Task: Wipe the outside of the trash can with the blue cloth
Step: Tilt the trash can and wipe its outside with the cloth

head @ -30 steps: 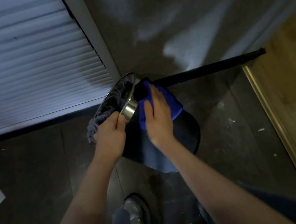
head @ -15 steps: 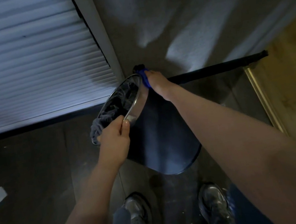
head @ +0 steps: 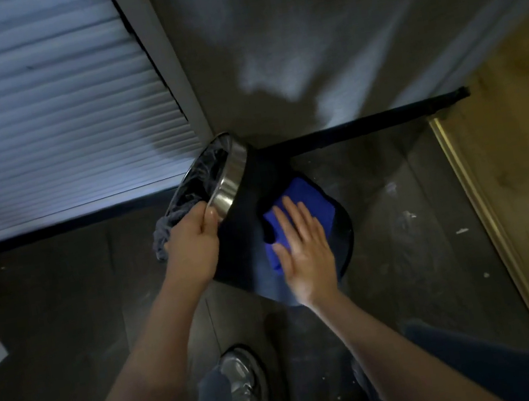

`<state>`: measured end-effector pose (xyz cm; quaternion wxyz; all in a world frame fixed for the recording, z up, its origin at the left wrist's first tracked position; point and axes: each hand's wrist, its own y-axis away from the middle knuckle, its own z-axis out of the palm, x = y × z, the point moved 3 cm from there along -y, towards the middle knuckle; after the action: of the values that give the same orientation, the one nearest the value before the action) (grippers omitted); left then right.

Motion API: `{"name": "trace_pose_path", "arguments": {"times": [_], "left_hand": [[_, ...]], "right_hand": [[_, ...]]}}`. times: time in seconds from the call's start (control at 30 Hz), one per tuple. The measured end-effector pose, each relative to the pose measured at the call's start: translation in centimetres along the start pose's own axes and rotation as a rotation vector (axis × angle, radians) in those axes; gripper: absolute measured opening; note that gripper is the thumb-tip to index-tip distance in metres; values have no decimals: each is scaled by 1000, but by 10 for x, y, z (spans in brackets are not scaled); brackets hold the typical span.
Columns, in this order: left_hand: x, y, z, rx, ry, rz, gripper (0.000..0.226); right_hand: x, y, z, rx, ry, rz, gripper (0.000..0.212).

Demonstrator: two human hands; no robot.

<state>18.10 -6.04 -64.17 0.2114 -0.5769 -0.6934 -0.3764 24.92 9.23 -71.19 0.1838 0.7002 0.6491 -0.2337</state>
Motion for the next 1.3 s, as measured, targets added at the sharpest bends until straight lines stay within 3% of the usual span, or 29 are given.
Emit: {"name": "trace_pose_path", "arguments": {"times": [0.1, 0.33, 0.4, 0.6, 0.73, 0.83, 0.93, 1.0, 1.13, 1.3], "left_hand": [[1, -3, 1, 9, 33, -48, 26], [8, -6, 2, -11, 85, -133, 28], [12, -11, 3, -10, 84, -133, 25], [30, -19, 19, -70, 177, -185, 28], [32, -14, 14, -174, 316, -249, 19], [36, -8, 12, -326, 339, -158, 20], [25, -3, 6, -464, 116, -75, 29], [7, 7, -2, -501, 52, -100, 28], [-22, 17, -13, -374, 35, -87, 7], [-10, 13, 0, -196, 142, -71, 17]], "right_hand": [[38, 14, 1, -7, -217, 309, 58], [53, -34, -7, 87, -362, 749, 43], [40, -49, -13, 92, -319, 732, 42], [-50, -50, -7, 118, -293, 208, 48], [-44, -38, -2, 27, -262, 84, 52], [-29, -42, -6, 109, -317, 185, 50], [4, -41, -11, 221, -408, 369, 45], [35, -37, -11, 193, -417, 450, 42], [80, -28, -7, 120, -441, 599, 44], [100, -36, -5, 95, -545, 674, 44]]}}
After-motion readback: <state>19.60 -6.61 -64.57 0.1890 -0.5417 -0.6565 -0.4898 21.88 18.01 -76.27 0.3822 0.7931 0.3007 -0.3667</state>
